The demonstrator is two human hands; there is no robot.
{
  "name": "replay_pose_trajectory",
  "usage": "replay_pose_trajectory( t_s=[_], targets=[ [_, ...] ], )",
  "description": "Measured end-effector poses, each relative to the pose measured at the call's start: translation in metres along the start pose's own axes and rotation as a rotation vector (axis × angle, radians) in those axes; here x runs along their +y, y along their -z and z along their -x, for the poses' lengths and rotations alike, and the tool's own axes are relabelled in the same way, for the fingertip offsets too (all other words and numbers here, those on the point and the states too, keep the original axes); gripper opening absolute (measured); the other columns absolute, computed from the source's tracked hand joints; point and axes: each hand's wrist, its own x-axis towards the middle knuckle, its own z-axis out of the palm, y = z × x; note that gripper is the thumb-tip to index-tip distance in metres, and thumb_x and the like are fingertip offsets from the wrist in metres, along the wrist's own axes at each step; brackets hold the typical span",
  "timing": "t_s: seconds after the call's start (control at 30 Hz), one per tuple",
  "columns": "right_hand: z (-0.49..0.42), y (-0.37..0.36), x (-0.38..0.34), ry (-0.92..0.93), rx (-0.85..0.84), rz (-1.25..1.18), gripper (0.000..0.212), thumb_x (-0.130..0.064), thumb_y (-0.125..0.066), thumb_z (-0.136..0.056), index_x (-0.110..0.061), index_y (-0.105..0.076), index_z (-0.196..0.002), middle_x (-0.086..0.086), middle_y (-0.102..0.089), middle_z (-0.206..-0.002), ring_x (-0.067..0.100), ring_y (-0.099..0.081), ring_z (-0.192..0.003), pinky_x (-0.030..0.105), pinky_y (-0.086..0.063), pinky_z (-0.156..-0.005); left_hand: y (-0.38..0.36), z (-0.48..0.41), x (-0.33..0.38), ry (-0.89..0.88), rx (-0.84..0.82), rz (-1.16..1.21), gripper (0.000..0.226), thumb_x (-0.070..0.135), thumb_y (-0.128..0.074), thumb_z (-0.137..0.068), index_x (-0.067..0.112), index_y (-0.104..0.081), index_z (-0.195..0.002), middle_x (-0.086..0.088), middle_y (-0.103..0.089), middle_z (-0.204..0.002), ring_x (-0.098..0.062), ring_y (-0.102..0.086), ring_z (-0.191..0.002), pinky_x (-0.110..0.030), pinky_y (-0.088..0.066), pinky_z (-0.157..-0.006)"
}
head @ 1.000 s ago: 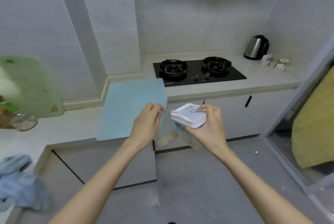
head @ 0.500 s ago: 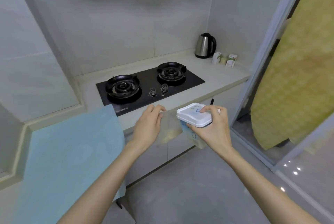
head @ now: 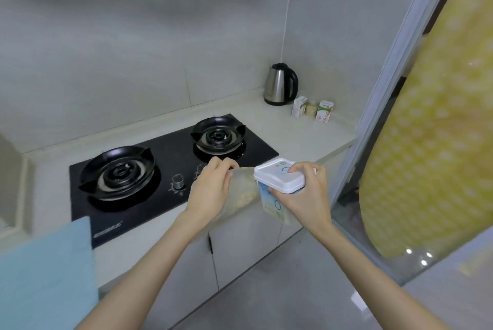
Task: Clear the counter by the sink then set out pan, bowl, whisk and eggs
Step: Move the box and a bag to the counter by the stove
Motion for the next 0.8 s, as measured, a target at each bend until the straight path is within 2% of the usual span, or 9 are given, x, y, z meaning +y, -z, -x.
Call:
replay_pose_trajectory(
  t_s=[0.13,0.3,0.37,0.53,0.67,0.8],
  targets=[
    [-0.069,0.004,0.032,0.021,-0.005,0.004,0.056,-0.037,-0.088,-0.053,-0.038,-0.049,-0.093,-0.003,-0.038,-0.117,-0.012,-0.037,-0.104,0.003,-0.039,-0.078,-0.034,-0.072,0.007,0.019,-0.004,-0.01,0.019,0.019,-0.041,-0.099,0.025,-0.054,-0.11,0.006,-0.047,-0.102,-0.011,-0.049,-0.092,-0.032,-0.043,-0.069],
    [-0.14,0.008,0.069,-0.008,0.002,-0.015,0.056,-0.033,-0.09,-0.054,-0.039,-0.049,-0.092,-0.002,-0.037,-0.118,0.008,-0.044,-0.106,-0.003,-0.036,-0.073,-0.073,-0.146,0.011,0.002,-0.019,-0.007,0.019,0.019,-0.042,-0.098,0.025,-0.055,-0.111,0.006,-0.047,-0.102,-0.012,-0.05,-0.09,-0.035,-0.049,-0.072],
    [-0.165,0.009,0.086,-0.016,0.0,0.0,0.057,-0.034,-0.09,-0.053,-0.041,-0.048,-0.091,-0.002,-0.037,-0.119,0.01,-0.044,-0.107,-0.004,-0.035,-0.073,-0.09,-0.174,0.009,-0.004,-0.026,-0.008,0.02,0.019,-0.042,-0.098,0.023,-0.055,-0.113,0.004,-0.047,-0.101,-0.013,-0.051,-0.091,-0.035,-0.048,-0.072],
    [-0.226,0.012,0.129,-0.067,0.005,0.051,0.057,-0.031,-0.09,-0.054,-0.028,-0.053,-0.098,0.001,-0.039,-0.12,0.007,-0.041,-0.105,-0.005,-0.035,-0.071,-0.135,-0.241,0.002,0.007,-0.047,0.006,0.021,0.018,-0.042,-0.098,0.025,-0.053,-0.114,0.004,-0.046,-0.1,-0.015,-0.052,-0.088,-0.035,-0.046,-0.07],
    [-0.28,0.009,0.17,-0.061,0.006,0.09,0.057,-0.034,-0.089,-0.054,-0.027,-0.053,-0.098,0.004,-0.043,-0.121,0.006,-0.036,-0.108,0.005,-0.038,-0.076,-0.181,-0.3,-0.003,0.034,-0.065,0.017,0.021,0.02,-0.04,-0.099,0.024,-0.053,-0.115,0.004,-0.047,-0.101,-0.015,-0.053,-0.086,-0.033,-0.046,-0.072],
    [-0.34,0.003,0.209,-0.081,-0.025,0.133,0.057,-0.035,-0.089,-0.054,-0.028,-0.054,-0.098,0.003,-0.043,-0.121,0.013,-0.042,-0.109,0.014,-0.041,-0.08,-0.222,-0.363,-0.014,0.062,-0.085,0.029,0.02,0.02,-0.04,-0.099,0.025,-0.053,-0.114,0.005,-0.046,-0.099,-0.016,-0.055,-0.087,-0.034,-0.047,-0.071]
  ],
)
